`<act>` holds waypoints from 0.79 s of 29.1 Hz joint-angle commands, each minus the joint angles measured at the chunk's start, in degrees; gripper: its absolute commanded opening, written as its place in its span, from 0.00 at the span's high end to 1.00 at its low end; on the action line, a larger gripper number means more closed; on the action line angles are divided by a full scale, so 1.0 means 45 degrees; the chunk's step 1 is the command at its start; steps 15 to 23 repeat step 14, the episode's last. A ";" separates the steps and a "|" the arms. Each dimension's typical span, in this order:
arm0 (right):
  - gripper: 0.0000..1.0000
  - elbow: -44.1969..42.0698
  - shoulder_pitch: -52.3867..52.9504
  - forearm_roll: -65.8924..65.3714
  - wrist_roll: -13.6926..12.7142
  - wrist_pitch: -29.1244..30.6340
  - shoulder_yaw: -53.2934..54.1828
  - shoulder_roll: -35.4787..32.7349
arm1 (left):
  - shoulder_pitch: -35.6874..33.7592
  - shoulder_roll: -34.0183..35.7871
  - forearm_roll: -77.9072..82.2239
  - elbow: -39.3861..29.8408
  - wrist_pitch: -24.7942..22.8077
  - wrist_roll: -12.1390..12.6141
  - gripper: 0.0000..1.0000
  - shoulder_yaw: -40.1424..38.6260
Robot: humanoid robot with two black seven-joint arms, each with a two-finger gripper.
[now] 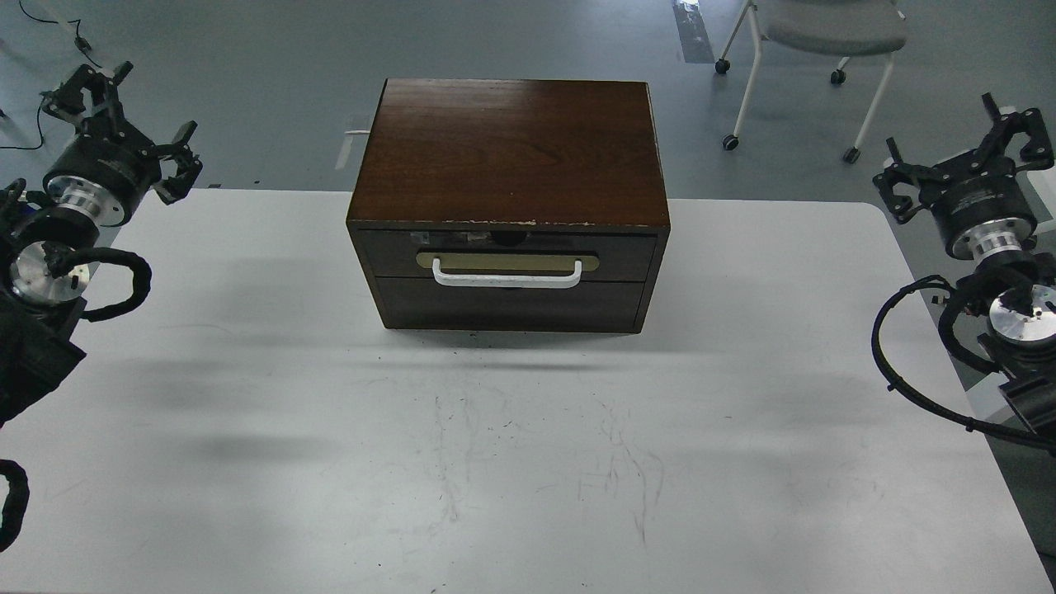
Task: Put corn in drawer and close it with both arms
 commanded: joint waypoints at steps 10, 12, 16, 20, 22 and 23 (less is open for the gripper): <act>0.00 -0.0511 -0.0045 -0.0039 0.0049 0.0068 0.0063 0.0124 | 0.0688 -0.0589 -0.0156 -0.0002 0.0004 -0.0028 0.05 0.0003; 0.00 -0.0492 0.0014 -0.0039 0.0069 0.0068 0.0063 0.0144 | 0.0689 -0.0589 -0.0156 -0.0002 0.0004 -0.0028 0.03 0.0023; 0.00 -0.0511 0.0033 -0.0039 0.0069 0.0010 0.0083 0.0124 | 0.0708 -0.0589 -0.0156 -0.0002 0.0004 -0.0028 0.03 0.0023; 0.00 -0.0511 0.0033 -0.0039 0.0069 0.0010 0.0083 0.0124 | 0.0708 -0.0589 -0.0156 -0.0002 0.0004 -0.0028 0.03 0.0023; 0.00 -0.0511 0.0033 -0.0039 0.0069 0.0010 0.0083 0.0124 | 0.0708 -0.0589 -0.0156 -0.0002 0.0004 -0.0028 0.03 0.0023; 0.00 -0.0511 0.0033 -0.0039 0.0069 0.0010 0.0083 0.0124 | 0.0708 -0.0589 -0.0156 -0.0002 0.0004 -0.0028 0.03 0.0023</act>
